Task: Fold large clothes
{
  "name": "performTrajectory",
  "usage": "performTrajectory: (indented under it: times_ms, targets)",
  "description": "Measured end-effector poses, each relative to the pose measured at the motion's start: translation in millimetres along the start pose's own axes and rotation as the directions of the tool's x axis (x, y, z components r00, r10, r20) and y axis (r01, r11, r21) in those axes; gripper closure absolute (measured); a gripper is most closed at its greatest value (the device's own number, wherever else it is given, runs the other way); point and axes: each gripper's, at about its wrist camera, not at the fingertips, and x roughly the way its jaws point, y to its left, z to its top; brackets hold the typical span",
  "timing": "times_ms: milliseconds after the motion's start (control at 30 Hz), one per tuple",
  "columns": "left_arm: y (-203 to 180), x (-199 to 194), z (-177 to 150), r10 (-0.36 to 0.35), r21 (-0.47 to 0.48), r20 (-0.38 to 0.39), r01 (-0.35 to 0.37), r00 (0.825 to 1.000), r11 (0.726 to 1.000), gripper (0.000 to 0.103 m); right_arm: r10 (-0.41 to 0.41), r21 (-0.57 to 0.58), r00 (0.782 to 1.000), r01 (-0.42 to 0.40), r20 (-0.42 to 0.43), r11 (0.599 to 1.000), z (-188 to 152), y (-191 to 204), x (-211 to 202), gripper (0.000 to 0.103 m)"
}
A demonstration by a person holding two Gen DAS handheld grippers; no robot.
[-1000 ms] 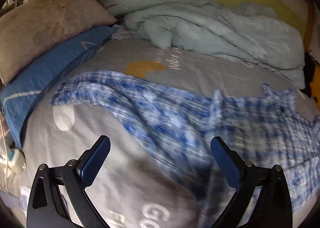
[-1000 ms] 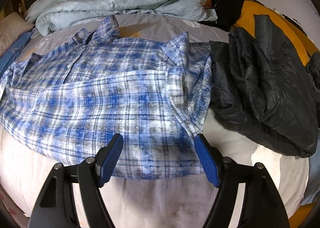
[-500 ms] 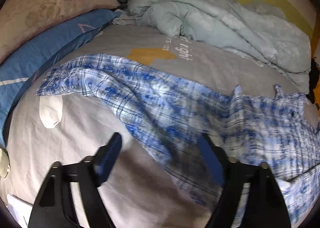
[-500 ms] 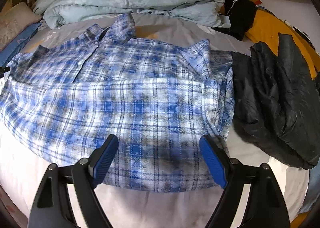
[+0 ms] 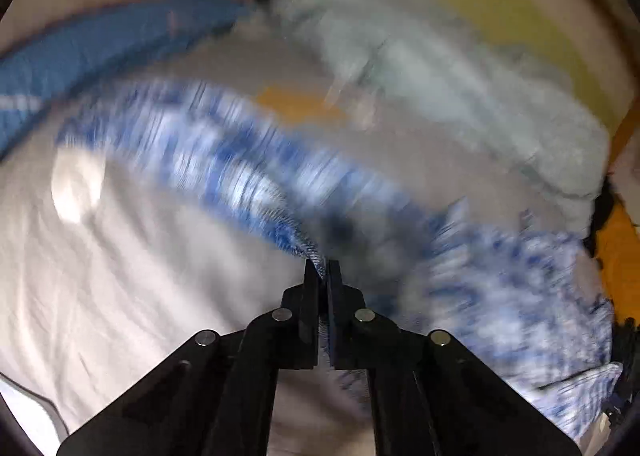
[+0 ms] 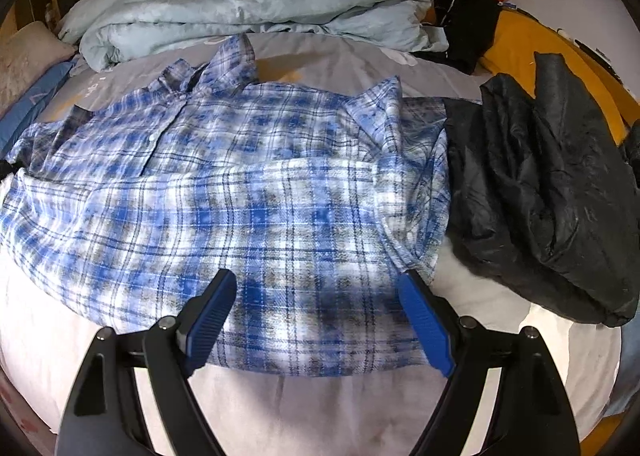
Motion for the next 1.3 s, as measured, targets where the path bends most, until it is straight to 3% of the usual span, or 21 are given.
performTrajectory:
  times_ms: [67, 167, 267, 367, 400, 433, 500, 567, 667, 800, 933, 1100, 1300]
  targets:
    - [-26.9, -29.9, 4.2, -0.047, 0.052, 0.08, 0.043, 0.996, 0.998, 0.101, 0.003, 0.008, 1.0, -0.003, 0.002, 1.0, 1.0, -0.5, -1.3, 0.021]
    - [-66.5, -63.6, -3.4, -0.184, 0.126, 0.12, 0.169, 0.976, 0.978, 0.101, 0.007, 0.004, 1.0, -0.007, 0.013, 1.0, 1.9, 0.6, -4.6, 0.021]
    - [-114.0, -82.5, -27.5, -0.259, 0.246, 0.092, 0.23, 0.961, 0.941, 0.101, 0.007, -0.007, 1.0, -0.007, 0.019, 1.0, 1.5, 3.3, -6.8, 0.021]
    - [-151.2, -78.0, -54.5, -0.285, 0.323, -0.01, 0.273, 0.958, 0.906, 0.1, 0.012, -0.007, 1.0, -0.012, 0.017, 1.0, 0.6, 3.9, -8.6, 0.021]
    - [-159.6, -71.9, -61.9, -0.269, 0.337, -0.051, 0.271, 0.962, 0.902, 0.1, 0.01, -0.005, 1.0, -0.01, 0.019, 1.0, 0.4, 3.4, -9.6, 0.021]
    - [-165.1, -65.9, -67.2, -0.243, 0.349, -0.075, 0.254, 0.967, 0.902, 0.093, 0.009, -0.004, 1.0, -0.009, 0.021, 1.0, 0.2, 2.6, -10.6, 0.021]
    - [-168.7, -58.2, -69.2, -0.223, 0.371, -0.094, 0.242, 0.97, 0.896, 0.074, 0.013, -0.003, 1.0, -0.013, 0.023, 1.0, -0.8, 0.7, -13.7, 0.021]
    - [-165.2, -61.4, -64.9, -0.203, 0.382, -0.055, 0.209, 0.978, 0.9, 0.047, 0.011, -0.003, 1.0, -0.011, 0.028, 1.0, -2.4, -1.1, -16.8, 0.021]
    - [-143.6, -76.7, -48.4, -0.18, 0.33, 0.048, 0.155, 0.982, 0.931, 0.028, 0.011, 0.0, 0.999, -0.011, 0.031, 1.0, -4.4, -5.4, -19.3, 0.021]
    - [-98.9, -83.6, -23.5, -0.113, 0.216, 0.118, 0.085, 0.987, 0.973, 0.023, 0.009, 0.006, 1.0, -0.01, 0.021, 1.0, -3.9, -7.2, -16.3, 0.021]
    - [-41.2, -74.9, -1.3, 0.016, 0.106, 0.137, -0.03, 0.991, 0.994, 0.023, 0.012, -0.01, 1.0, -0.012, 0.017, 1.0, -3.2, -1.7, -14.4, 0.021]
    - [16.5, -50.2, 14.7, 0.135, 0.021, 0.112, -0.138, 0.984, 0.99, 0.026, 0.011, -0.031, 1.0, -0.01, 0.01, 0.999, -4.9, 4.6, -11.7, 0.021]
    - [49.5, -9.9, 12.2, 0.244, 0.019, -0.021, -0.244, 0.969, 0.97, 0.026, 0.0, -0.035, 1.0, 0.0, -0.006, 0.999, -5.5, 5.2, -5.2, 0.021]
